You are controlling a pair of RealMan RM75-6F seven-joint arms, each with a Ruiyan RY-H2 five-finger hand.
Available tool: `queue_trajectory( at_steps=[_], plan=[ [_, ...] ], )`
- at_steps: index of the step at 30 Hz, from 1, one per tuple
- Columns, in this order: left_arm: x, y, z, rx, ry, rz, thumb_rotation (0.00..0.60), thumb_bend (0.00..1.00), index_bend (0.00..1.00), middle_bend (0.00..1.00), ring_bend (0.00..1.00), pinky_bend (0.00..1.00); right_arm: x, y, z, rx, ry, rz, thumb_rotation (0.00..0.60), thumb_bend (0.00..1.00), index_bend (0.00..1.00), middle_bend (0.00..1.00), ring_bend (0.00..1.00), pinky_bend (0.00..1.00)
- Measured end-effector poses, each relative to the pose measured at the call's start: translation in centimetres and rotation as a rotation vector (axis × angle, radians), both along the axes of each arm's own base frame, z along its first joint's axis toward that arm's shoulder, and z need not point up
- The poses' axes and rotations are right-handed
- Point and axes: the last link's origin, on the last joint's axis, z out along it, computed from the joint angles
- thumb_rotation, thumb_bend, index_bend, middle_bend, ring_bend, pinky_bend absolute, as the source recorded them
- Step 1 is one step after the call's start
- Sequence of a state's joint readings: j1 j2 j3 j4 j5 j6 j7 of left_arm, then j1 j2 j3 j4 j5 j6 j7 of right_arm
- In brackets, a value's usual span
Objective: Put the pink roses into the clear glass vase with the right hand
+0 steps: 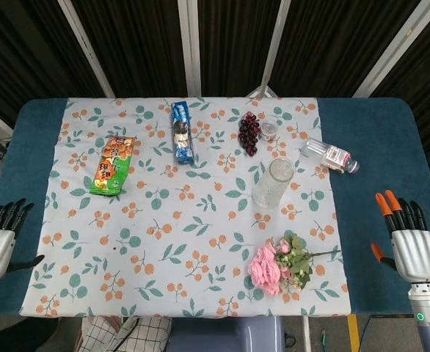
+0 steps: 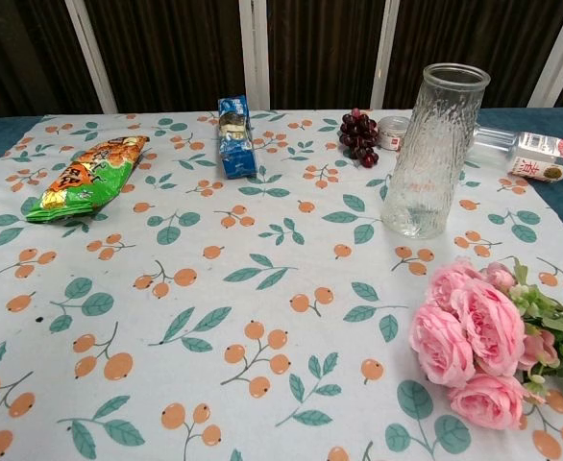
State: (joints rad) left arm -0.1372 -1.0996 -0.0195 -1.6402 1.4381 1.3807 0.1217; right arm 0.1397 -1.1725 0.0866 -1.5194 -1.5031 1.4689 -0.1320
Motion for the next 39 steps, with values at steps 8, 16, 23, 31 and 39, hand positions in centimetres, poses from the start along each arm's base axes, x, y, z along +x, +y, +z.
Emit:
queue_trajectory(
  at_steps=[8, 16, 23, 31, 39],
  plan=[
    [0.0, 0.0, 0.0, -0.001, -0.007, 0.003, 0.6, 0.0, 0.0, 0.0, 0.0, 0.0, 0.1, -0.1, -0.1, 0.003, -0.004, 0.001, 0.6, 0.32, 0.0, 0.0, 0.0, 0.0],
    [0.1, 0.0, 0.0, -0.004, -0.003, -0.005, 0.6, 0.0, 0.0, 0.0, 0.0, 0.0, 0.2, -0.1, 0.1, 0.001, -0.034, -0.002, 0.6, 0.32, 0.0, 0.0, 0.0, 0.0],
    [0.1, -0.2, 0.1, -0.004, -0.009, -0.005, 0.6, 0.0, 0.0, 0.0, 0.0, 0.0, 0.5, 0.2, 0.1, 0.014, -0.055, 0.002, 0.6, 0.32, 0.0, 0.0, 0.0, 0.0],
    [0.1, -0.2, 0.2, -0.005, -0.013, 0.001, 0.6, 0.0, 0.0, 0.0, 0.0, 0.0, 2.0, 1.1, 0.0, 0.131, -0.132, 0.019, 0.6, 0.32, 0.0, 0.0, 0.0, 0.0],
    [0.3, -0.1, 0.0, -0.012, -0.017, -0.007, 0.6, 0.0, 0.0, 0.0, 0.0, 0.0, 3.9, 2.9, -0.8, 0.351, -0.215, 0.031, 0.6, 0.31, 0.0, 0.0, 0.0, 0.0]
  ],
)
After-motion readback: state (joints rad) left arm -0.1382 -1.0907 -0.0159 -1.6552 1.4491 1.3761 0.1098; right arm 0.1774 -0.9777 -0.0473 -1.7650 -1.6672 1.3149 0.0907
